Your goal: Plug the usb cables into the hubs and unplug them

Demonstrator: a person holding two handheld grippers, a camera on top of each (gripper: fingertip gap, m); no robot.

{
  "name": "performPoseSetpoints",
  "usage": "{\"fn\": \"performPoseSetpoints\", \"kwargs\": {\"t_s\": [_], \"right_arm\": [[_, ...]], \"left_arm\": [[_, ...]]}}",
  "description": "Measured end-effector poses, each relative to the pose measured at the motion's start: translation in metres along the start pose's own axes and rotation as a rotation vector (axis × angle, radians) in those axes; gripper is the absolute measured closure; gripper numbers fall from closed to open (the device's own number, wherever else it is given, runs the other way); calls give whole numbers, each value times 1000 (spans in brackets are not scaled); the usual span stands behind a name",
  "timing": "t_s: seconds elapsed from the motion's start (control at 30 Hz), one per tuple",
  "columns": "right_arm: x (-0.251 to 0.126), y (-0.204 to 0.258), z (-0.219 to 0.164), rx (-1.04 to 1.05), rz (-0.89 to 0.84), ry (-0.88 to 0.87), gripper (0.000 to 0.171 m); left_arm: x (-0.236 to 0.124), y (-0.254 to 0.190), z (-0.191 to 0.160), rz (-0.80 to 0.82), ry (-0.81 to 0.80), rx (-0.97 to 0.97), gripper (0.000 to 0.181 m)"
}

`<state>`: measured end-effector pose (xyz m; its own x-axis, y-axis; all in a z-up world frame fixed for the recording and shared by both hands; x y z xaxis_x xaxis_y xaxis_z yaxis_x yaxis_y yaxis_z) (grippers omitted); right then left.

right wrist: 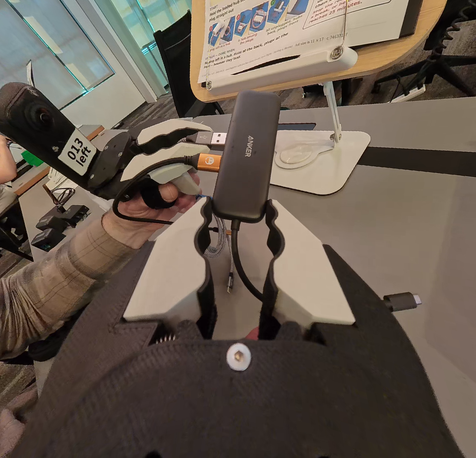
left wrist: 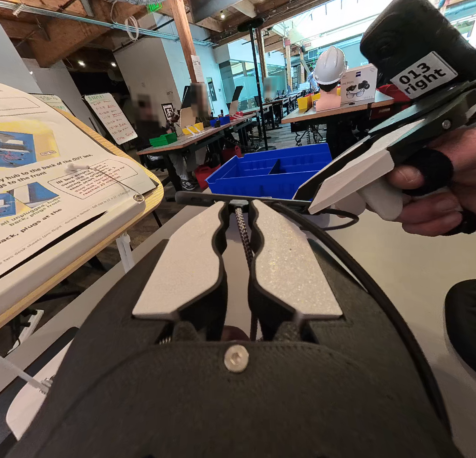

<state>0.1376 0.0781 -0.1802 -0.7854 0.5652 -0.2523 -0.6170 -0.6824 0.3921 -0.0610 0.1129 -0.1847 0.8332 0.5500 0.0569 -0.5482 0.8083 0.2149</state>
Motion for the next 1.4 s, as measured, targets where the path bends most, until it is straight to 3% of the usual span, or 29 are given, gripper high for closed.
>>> {"fn": "performPoseSetpoints", "kwargs": {"t_s": [0.43,1.23,1.4], "right_arm": [[-2,1,4,-12,16,44,131],[-5,8,12,-99,0,16,131],[-6,9,14,-115,3,35,131]], "left_arm": [[-2,0,1,-30,1,48,168],[-3,3,8,-33,-48,-104,168],[-3,1,9,-17,-33,-37,167]]}}
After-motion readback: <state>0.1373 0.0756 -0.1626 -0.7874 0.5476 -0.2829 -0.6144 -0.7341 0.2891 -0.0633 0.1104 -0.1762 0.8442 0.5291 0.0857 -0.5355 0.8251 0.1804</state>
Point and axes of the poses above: each gripper's, where its closed fingertips meet, x out along the fingers, z out of its top, y = z × x across the jaws, the point moved 10 cm from there along -x, back along the fingers, and after that the axes turned 3 degrees about z, right-handed, at the moved point
